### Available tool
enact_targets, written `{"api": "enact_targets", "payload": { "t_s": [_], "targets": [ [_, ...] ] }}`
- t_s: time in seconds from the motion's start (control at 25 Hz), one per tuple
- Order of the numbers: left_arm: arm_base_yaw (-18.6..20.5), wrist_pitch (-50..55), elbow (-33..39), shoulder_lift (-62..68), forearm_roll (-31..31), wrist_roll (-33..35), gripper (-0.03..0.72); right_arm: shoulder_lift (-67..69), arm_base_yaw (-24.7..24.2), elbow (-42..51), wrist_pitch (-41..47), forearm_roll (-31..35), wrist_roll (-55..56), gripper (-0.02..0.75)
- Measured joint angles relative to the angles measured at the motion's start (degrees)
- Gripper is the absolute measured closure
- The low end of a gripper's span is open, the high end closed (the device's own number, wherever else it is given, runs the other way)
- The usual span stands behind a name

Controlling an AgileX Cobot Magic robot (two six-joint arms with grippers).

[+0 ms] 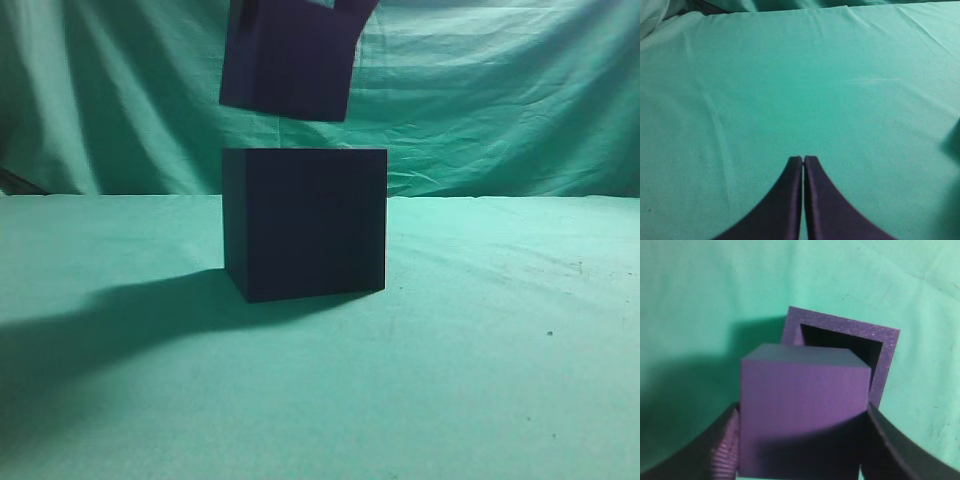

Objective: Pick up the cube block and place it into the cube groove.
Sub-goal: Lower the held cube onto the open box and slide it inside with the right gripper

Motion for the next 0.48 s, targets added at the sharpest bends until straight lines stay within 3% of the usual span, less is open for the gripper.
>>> {"api": "enact_targets", "payload": {
  "t_s": [0.48],
  "targets": [
    [0.00, 0.00, 0.00, 0.00, 0.00, 0.00, 0.688, 3.69, 0.00, -0.49, -0.22, -3.91, 5.32, 0.300]
  ]
}}
